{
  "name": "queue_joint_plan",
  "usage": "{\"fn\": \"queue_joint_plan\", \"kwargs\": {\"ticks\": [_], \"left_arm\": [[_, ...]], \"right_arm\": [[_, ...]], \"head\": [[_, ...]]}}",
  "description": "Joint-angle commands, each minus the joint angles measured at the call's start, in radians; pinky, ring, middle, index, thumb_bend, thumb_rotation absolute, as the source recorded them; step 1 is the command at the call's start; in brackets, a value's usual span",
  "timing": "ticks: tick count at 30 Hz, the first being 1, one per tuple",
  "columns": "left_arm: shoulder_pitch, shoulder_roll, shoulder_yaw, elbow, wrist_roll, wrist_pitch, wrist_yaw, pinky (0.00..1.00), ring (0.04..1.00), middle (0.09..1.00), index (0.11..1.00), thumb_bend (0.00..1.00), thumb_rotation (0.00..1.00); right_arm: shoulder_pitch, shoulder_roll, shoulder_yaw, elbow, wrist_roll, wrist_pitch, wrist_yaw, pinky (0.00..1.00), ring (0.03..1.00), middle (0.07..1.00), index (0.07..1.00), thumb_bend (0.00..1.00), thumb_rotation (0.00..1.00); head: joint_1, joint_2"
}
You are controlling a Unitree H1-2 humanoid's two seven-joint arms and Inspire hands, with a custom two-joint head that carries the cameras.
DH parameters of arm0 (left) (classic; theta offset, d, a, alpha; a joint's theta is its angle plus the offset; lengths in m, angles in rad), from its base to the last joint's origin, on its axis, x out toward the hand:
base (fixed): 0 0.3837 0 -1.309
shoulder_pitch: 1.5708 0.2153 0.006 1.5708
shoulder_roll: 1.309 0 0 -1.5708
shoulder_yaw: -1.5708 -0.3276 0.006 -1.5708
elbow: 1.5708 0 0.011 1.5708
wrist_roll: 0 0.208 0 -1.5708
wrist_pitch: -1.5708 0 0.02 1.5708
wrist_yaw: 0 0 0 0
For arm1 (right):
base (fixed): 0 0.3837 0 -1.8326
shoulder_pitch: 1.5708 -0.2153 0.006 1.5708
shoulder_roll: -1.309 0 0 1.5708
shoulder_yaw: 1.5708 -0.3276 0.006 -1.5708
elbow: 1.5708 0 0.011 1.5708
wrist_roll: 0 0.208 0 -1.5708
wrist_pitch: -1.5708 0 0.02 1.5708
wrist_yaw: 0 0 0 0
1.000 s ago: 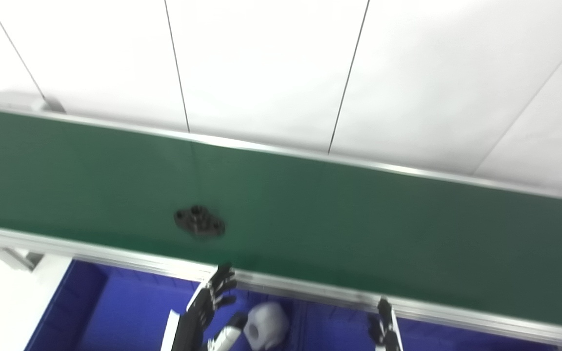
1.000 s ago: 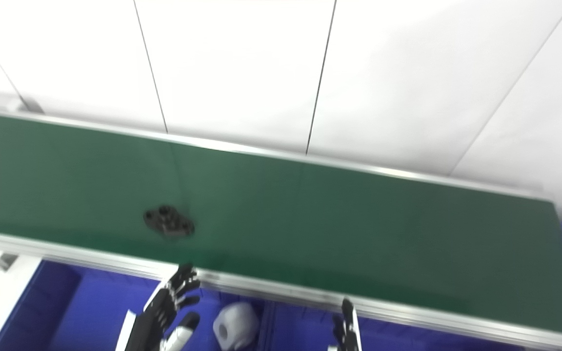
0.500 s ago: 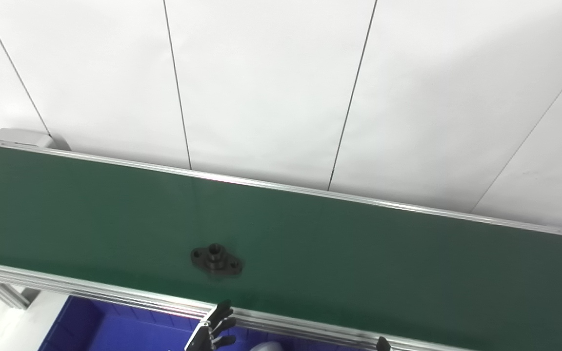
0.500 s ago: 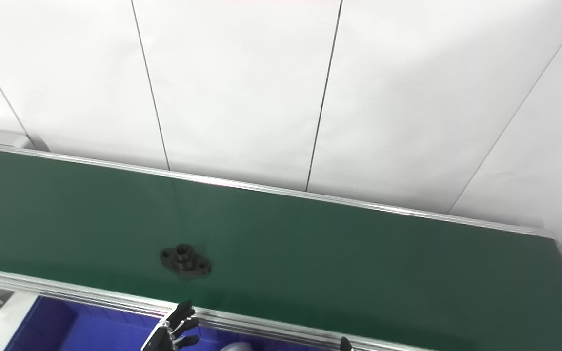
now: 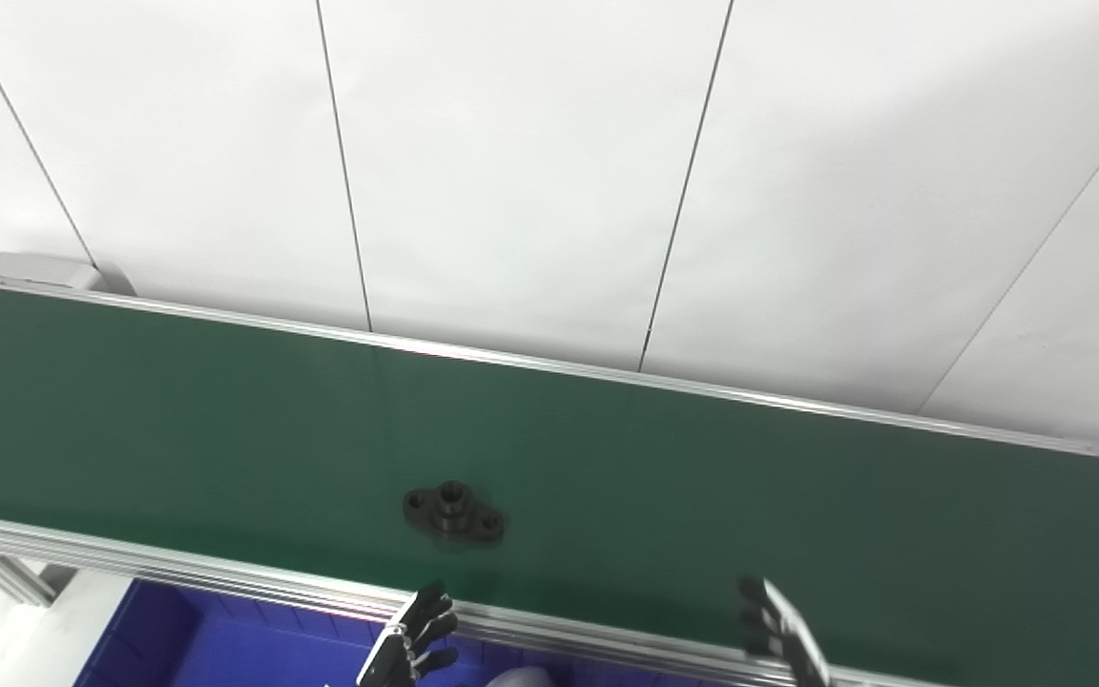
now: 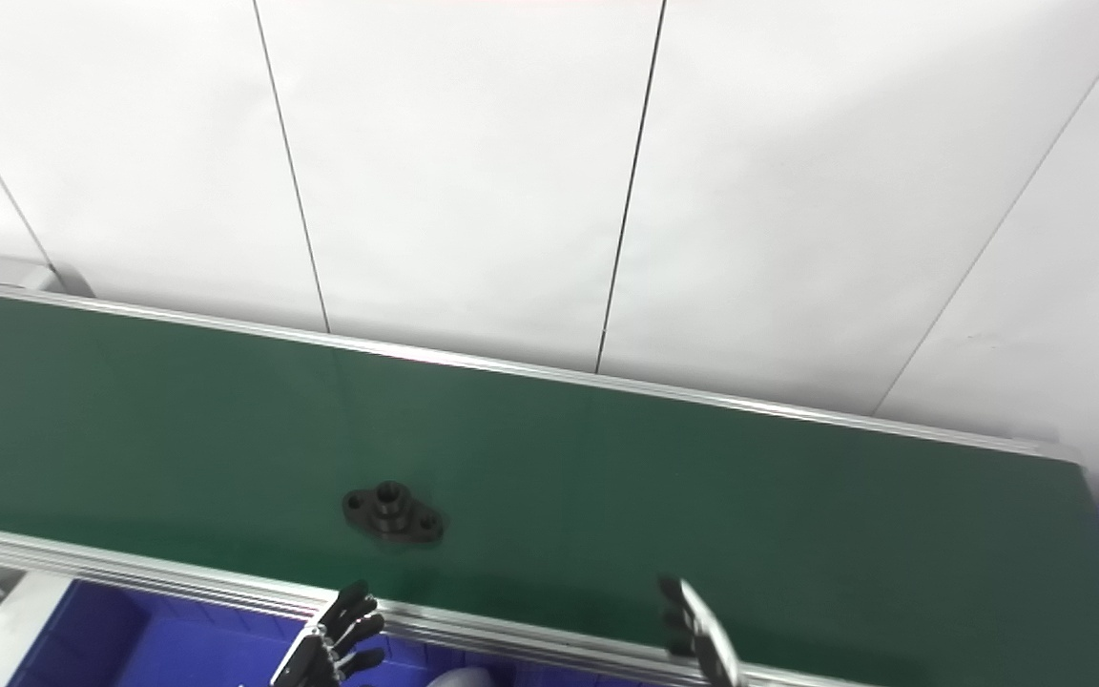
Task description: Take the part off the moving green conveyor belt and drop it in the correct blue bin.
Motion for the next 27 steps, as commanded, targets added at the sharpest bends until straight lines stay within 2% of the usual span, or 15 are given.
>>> {"fn": "queue_joint_plan", "kwargs": {"ticks": [1, 4, 7, 11, 12, 20, 22, 27], "left_arm": [[0.003, 0.003, -0.005, -0.045, -0.006, -0.004, -0.009, 0.76, 0.838, 0.877, 0.883, 0.52, 0.68], [0.001, 0.004, -0.003, -0.05, -0.008, 0.001, -0.012, 0.77, 0.846, 0.881, 0.889, 0.53, 0.7], [0.0, 0.005, -0.002, -0.05, -0.007, 0.001, -0.014, 0.78, 0.85, 0.883, 0.89, 0.53, 0.71], [0.001, 0.002, -0.003, -0.052, -0.003, -0.001, -0.013, 0.78, 0.852, 0.883, 0.893, 0.53, 0.72], [0.002, 0.002, -0.004, -0.054, -0.005, 0.002, -0.015, 0.78, 0.85, 0.883, 0.893, 0.52, 0.72], [0.005, -0.002, -0.009, -0.064, 0.001, 0.012, -0.014, 0.78, 0.851, 0.883, 0.897, 0.5, 0.73], [0.004, -0.002, -0.009, -0.064, 0.003, 0.012, -0.014, 0.78, 0.85, 0.883, 0.898, 0.5, 0.73], [0.008, -0.004, -0.013, -0.072, 0.004, 0.02, -0.014, 0.79, 0.853, 0.886, 0.899, 0.48, 0.73]], "right_arm": [[-0.032, 0.0, 0.0, -0.042, -0.05, 0.043, 0.016, 0.51, 0.7, 0.774, 0.81, 0.92, 0.39], [-0.097, -0.006, 0.001, -0.044, -0.117, 0.11, 0.042, 0.47, 0.65, 0.757, 0.792, 0.98, 0.39], [-0.13, -0.01, 0.007, -0.045, -0.148, 0.16, 0.069, 0.47, 0.65, 0.764, 0.803, 0.99, 0.4], [-0.216, -0.02, 0.016, -0.025, -0.199, 0.233, 0.112, 0.49, 0.652, 0.762, 0.793, 1.0, 0.37], [-0.233, -0.022, 0.022, -0.019, -0.215, 0.247, 0.119, 0.51, 0.669, 0.767, 0.801, 1.0, 0.38], [-0.339, -0.037, 0.081, 0.038, -0.301, 0.342, 0.187, 0.62, 0.731, 0.803, 0.849, 0.92, 0.43], [-0.35, -0.04, 0.091, 0.046, -0.305, 0.354, 0.189, 0.62, 0.735, 0.804, 0.851, 0.92, 0.44], [-0.448, -0.038, 0.14, 0.141, -0.346, 0.4, 0.225, 0.62, 0.736, 0.809, 0.858, 0.9, 0.47]], "head": [[-0.007, 0.004], [-0.009, 0.006], [-0.01, 0.006], [-0.011, 0.009], [-0.011, 0.009], [-0.009, 0.018], [-0.009, 0.018], [-0.004, 0.026]]}}
